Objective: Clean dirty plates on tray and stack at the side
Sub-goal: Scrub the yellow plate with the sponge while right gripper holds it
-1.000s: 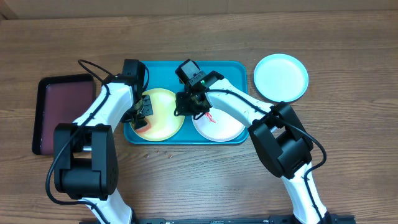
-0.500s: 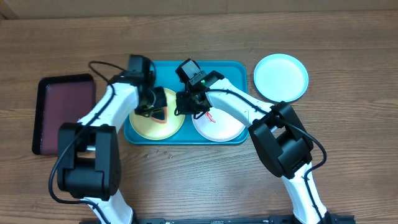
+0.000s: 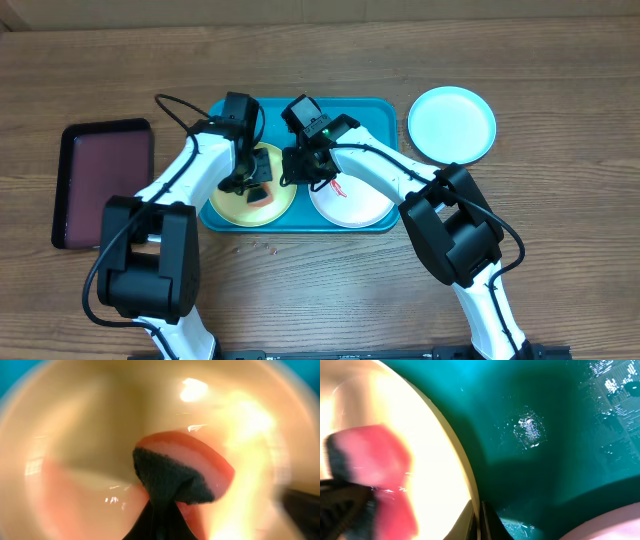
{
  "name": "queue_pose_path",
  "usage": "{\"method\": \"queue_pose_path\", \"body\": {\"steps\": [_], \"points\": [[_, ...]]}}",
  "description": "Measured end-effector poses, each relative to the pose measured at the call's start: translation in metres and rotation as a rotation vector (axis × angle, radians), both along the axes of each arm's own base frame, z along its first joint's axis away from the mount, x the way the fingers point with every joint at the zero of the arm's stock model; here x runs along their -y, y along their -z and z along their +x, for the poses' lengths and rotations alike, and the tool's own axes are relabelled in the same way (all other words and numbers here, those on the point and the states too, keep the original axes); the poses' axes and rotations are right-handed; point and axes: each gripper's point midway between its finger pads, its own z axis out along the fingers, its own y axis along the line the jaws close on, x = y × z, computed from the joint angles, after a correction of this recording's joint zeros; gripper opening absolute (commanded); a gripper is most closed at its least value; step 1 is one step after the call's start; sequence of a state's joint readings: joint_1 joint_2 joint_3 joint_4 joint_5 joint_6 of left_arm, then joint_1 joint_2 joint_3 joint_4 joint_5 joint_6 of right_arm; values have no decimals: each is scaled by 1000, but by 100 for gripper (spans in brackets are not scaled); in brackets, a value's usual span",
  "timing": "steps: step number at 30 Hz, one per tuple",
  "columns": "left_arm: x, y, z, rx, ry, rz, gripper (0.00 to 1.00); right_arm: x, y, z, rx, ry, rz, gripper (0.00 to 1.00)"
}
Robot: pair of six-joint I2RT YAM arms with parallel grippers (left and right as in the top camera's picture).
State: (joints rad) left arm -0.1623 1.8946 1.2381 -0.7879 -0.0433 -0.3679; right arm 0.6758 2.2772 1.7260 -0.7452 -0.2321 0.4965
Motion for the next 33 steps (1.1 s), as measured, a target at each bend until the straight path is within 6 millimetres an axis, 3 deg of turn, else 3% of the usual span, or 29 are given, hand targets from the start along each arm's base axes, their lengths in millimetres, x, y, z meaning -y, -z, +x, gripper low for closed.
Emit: {"method": "queue_pose_path", "body": {"steps": [7,12,16,21,27,30,33], "points": [[-53,0,-11,-49,-108,101,4,0,0,0,-1,1,0,4],[-59,0,-9,-44,-132,84,4,0,0,0,0,0,2,4],[-42,0,1,-10,-122,-15,4,0,0,1,4,1,2,4],[-2,-4,15,37,-65,-182,4,-1,-1,3,10,3,3,4],[44,-5,7,18,33,-268,4,-1,0,3,12,3,4,4],[50,-5,2,-4,43,-275,4,-1,0,3,11,4,4,4],[41,-1,-8,-43,30,-226,4,-1,-1,3,11,3,5,4]]}}
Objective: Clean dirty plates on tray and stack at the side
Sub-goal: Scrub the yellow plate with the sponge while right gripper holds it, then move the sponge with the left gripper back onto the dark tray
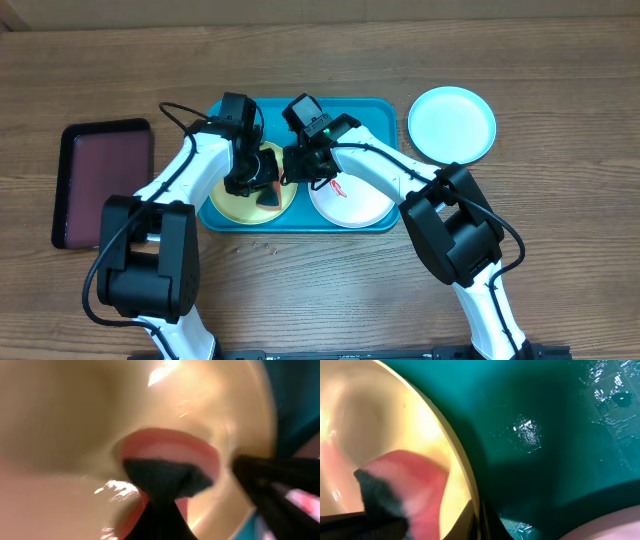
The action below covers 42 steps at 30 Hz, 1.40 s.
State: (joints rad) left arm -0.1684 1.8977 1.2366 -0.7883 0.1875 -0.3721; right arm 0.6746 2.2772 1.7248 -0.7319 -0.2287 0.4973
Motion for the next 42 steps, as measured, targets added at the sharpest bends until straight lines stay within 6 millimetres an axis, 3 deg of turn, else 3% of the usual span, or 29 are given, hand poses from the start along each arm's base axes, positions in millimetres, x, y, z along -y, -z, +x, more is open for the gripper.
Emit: {"method": "queue_pose_path", "body": {"steps": [8,14,18,23,27,30,34,42], "points": [[-54,4,-22,-74,-17,305,4,-1,1,-1,0,-3,3,4],[-90,-9,-31,-109,-82,513,4,-2,1,-1,0,-4,4,4],[-93,-28,-9,-45,-128,529,4,-1,1,-1,-1,-4,3,4],[-83,-60,17,23,-153,472,4,-1,1,-1,0,-6,3,4],[-73,-87,27,40,-164,400,4,-2,0,0,8,-21,4,4],[-77,-107,32,46,-193,367,4,-3,0,0,12,-33,6,4],[-102,-117,31,26,-269,337,4,-3,0,0,16,-40,7,4],[-180,-115,10,-56,-476,318,4,-3,0,0,19,-46,6,4]]}}
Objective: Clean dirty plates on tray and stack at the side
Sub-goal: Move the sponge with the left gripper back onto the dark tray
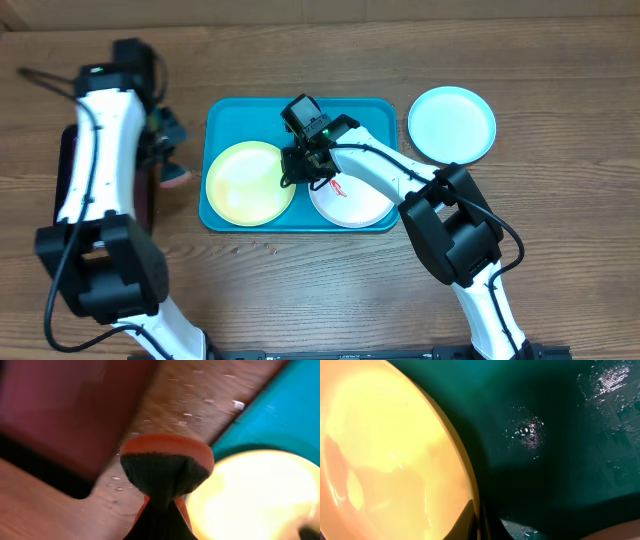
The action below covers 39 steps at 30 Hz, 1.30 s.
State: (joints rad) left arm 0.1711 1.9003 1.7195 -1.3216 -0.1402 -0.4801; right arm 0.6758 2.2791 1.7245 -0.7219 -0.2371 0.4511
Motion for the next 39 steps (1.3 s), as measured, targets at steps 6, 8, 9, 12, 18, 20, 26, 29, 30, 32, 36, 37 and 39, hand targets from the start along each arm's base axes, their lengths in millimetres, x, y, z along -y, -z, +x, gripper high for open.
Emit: {"method": "queue_pose_path", "body": {"steps": [6,8,9,12,18,20,26,29,30,32,36,37,39], "points": [[-57,0,-13,26,-154,-18,4,0,0,0,1,-1,1,4],[-73,0,-14,52,-195,-21,4,0,0,0,2,-2,1,4],[-83,-1,-13,71,-219,-17,5,0,0,0,2,-2,0,4],[-107,-2,-13,118,-276,-5,5,-1,0,1,4,-3,2,4],[-133,10,-13,166,-329,15,4,-2,-1,4,21,-4,9,4],[-132,24,-13,167,-328,11,4,-2,-1,5,25,-4,10,4],[-127,69,-18,145,-325,-4,4,-3,-1,5,26,-4,10,4],[-126,77,-20,138,-325,-5,4,-3,-1,5,27,-4,10,4],[-127,78,-21,138,-326,-2,4,-3,-1,5,27,-4,10,4],[-128,77,-20,141,-326,3,4,-3,-1,5,27,-4,10,4],[-129,78,-19,145,-326,9,4,-3,-1,5,26,-4,10,4],[-129,78,-19,146,-326,11,4,-3,-1,5,27,-4,10,4],[-130,81,-20,144,-327,17,4,-3,-1,5,27,-4,10,4]]}}
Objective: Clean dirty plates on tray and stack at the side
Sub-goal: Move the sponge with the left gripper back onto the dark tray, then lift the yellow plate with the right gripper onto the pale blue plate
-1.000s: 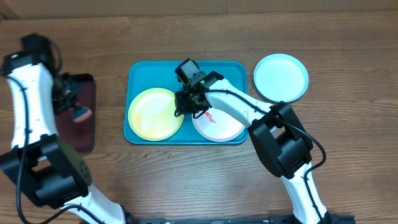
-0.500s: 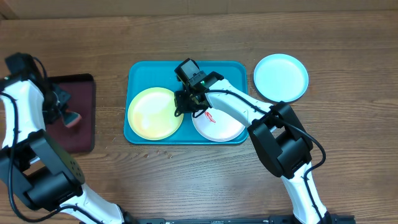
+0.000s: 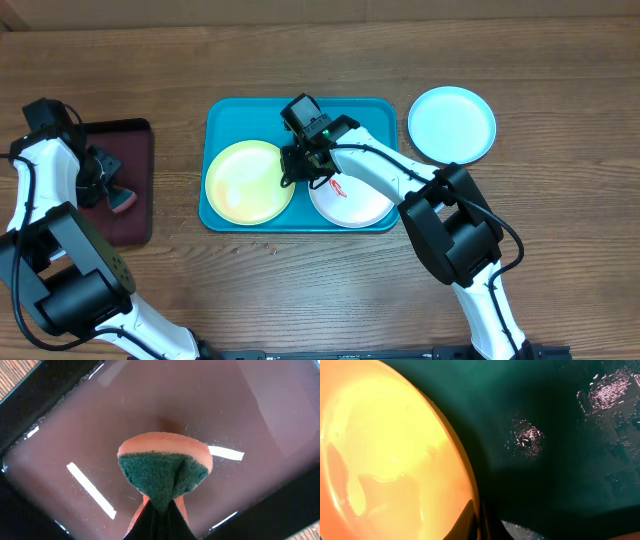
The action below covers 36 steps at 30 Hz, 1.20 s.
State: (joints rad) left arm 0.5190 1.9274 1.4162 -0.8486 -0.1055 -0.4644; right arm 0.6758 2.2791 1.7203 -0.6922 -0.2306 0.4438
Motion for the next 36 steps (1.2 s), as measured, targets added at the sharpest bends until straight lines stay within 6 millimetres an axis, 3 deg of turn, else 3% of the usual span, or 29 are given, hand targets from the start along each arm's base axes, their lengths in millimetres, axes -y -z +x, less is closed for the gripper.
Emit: {"method": "queue_pose_path", "body": {"steps": [3,4,7,8,9,14,15,18,20,22,23,24,27,33,36], "points": [[0,8,-3,-14,-1,0,8,0,0,0,0,0,-1,4],[1,12,-4,-21,0,-3,17,0,0,0,0,0,-1,4],[2,24,-7,-50,6,-13,56,0,0,0,-1,0,-2,4],[2,27,-8,-56,9,-14,78,1,0,0,-1,0,-3,4],[2,29,-8,-61,11,-16,84,0,0,0,-1,0,-2,4],[5,28,-14,-87,12,-30,86,0,0,0,-2,0,-2,4],[6,26,-16,-100,12,-38,84,1,0,0,-2,0,-3,4],[7,10,-14,-108,1,-56,66,0,0,0,1,1,-1,4],[8,-7,-6,-84,-2,-77,66,0,-1,3,15,3,0,4],[10,-28,9,-25,1,-105,73,1,-1,3,11,5,-6,4],[12,-38,17,8,5,-124,98,3,-2,3,9,4,-15,4],[15,-51,28,57,15,-149,100,5,-5,4,11,-6,-28,4],[23,-61,38,108,27,-196,100,14,-20,11,38,-23,-97,4],[32,-62,40,125,33,-248,100,37,-85,56,277,2,-298,4],[33,-62,41,131,35,-257,100,49,-111,67,381,2,-412,4]]}}
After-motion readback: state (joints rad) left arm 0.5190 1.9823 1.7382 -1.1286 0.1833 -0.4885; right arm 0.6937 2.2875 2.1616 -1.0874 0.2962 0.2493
